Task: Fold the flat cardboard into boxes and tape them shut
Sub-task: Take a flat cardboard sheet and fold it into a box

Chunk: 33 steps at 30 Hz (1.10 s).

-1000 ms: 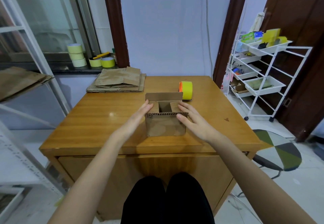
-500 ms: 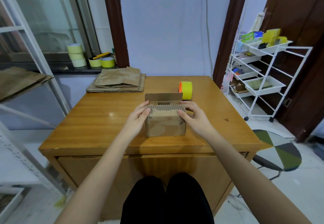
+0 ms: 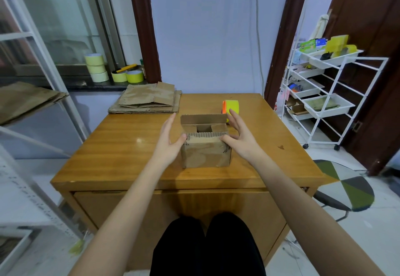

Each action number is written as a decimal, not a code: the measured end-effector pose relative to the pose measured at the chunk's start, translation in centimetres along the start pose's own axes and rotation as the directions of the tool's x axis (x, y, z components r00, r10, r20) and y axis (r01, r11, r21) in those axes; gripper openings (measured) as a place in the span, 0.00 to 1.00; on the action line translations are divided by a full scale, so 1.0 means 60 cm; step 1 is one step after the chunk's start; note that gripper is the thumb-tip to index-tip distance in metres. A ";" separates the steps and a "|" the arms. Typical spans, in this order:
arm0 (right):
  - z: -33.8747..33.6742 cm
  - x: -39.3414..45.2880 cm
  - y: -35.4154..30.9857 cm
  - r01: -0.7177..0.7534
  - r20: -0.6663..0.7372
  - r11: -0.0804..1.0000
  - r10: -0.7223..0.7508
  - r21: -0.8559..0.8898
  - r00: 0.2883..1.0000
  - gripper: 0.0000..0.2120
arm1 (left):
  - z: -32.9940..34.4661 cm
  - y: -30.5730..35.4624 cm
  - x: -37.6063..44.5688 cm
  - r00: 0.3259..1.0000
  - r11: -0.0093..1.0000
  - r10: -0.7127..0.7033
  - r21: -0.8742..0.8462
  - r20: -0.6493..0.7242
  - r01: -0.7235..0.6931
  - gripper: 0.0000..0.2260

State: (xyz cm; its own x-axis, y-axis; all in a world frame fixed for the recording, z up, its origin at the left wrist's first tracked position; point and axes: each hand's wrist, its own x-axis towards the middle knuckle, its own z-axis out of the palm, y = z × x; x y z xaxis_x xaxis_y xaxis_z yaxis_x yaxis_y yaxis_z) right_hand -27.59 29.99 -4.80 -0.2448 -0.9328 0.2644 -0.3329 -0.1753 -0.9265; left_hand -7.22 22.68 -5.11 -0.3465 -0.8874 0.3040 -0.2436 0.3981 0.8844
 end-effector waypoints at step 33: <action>0.050 0.005 -0.011 0.279 0.235 0.515 -0.151 -0.811 0.960 0.22 | 0.024 0.012 0.005 0.989 0.804 0.090 0.577 0.119 -0.142 0.18</action>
State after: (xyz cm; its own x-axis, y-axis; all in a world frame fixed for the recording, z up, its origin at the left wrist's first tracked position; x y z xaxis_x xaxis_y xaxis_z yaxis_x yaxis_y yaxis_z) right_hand -24.72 28.89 -4.90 0.0288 -0.9432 0.3310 -0.9780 -0.0951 -0.1859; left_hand -8.80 23.03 -4.87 -0.4726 -0.8141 0.3375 -0.6690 0.5807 0.4639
